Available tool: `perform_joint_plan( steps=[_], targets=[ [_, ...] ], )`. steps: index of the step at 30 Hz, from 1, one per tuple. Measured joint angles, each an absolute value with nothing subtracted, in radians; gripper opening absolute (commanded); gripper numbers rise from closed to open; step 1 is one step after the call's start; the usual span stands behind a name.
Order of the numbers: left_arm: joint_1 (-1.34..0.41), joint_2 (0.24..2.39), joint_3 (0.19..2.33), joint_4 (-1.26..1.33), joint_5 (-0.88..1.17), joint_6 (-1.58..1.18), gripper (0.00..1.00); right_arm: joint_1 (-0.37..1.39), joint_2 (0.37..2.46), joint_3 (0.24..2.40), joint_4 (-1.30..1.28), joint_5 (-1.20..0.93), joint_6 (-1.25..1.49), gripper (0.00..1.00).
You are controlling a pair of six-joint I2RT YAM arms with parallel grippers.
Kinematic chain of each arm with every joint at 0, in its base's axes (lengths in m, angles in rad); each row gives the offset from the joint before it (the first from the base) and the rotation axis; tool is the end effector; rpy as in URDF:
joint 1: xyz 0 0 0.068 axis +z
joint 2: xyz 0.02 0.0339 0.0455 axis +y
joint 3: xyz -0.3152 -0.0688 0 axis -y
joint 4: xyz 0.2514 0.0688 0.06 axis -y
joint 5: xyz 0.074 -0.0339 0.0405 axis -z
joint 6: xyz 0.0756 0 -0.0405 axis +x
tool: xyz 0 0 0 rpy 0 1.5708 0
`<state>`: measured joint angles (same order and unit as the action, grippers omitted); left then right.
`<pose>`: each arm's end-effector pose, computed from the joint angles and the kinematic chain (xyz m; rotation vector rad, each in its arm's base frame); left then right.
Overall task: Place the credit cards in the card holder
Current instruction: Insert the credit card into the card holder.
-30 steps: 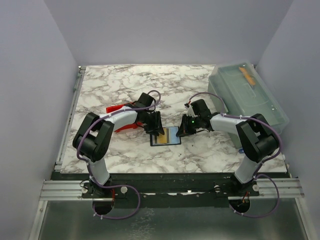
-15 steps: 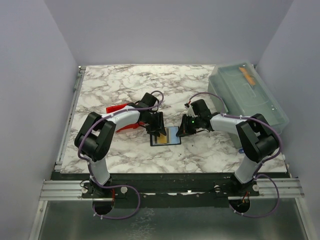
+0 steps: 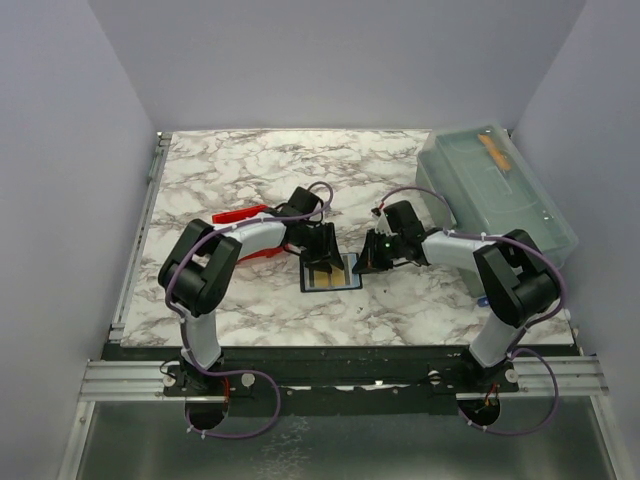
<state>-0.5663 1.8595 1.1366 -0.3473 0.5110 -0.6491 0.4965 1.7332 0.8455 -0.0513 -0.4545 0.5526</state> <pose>0.3220 -0.2486 0.1716 0.0720 2.8481 -1.0246 0.3007 0.2007 0.1529 -0.1261 2.6582 0.9655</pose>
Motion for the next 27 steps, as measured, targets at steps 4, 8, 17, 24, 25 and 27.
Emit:
perform_joint_plan(
  steps=[4,8,17,24,25,27],
  targets=[
    [-0.567,1.861,1.115,-0.297,0.541,-0.672,0.46,0.496,1.721,0.833,-0.050,-0.448,0.565,0.04],
    [-0.567,1.830,1.087,-0.290,0.540,-0.673,0.47,0.496,1.720,0.833,-0.051,-0.445,0.568,0.05],
    [-0.567,1.762,1.082,-0.341,0.473,-0.636,0.50,0.496,1.720,0.833,-0.050,-0.446,0.568,0.15],
    [-0.567,1.827,1.100,-0.336,0.486,-0.632,0.32,0.497,1.706,0.813,-0.025,-0.458,0.598,0.22],
    [-0.567,1.831,1.100,-0.334,0.485,-0.632,0.31,0.496,1.705,0.806,-0.018,-0.465,0.605,0.22],
    [-0.567,1.840,1.099,-0.330,0.486,-0.631,0.29,0.496,1.702,0.787,0.007,-0.485,0.622,0.22]
  ],
)
